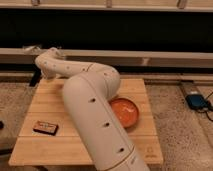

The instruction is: Place the white sponge in the ceramic cup

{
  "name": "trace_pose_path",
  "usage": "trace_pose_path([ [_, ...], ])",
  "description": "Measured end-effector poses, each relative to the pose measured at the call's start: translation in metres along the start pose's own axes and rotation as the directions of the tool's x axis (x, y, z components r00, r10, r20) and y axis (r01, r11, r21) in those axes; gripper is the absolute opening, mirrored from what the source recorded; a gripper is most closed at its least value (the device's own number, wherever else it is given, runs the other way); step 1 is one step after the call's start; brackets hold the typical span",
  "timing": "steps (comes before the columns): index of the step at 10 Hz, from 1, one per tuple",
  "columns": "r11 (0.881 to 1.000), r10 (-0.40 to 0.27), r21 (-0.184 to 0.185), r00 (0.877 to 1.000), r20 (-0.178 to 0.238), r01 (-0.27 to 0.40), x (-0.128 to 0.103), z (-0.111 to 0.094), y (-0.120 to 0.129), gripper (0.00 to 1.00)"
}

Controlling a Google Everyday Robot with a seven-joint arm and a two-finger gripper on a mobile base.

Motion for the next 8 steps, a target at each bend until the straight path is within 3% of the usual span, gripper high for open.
trace_pose_path([
  [4, 1.000, 0.028, -0.001, 0.998, 0.054, -0.028, -0.018, -0.032, 0.028, 0.00],
  [8, 0.998, 0.059, 0.004, 0.994, 0.087, -0.059, -0.024, -0.065, 0.039, 0.00],
])
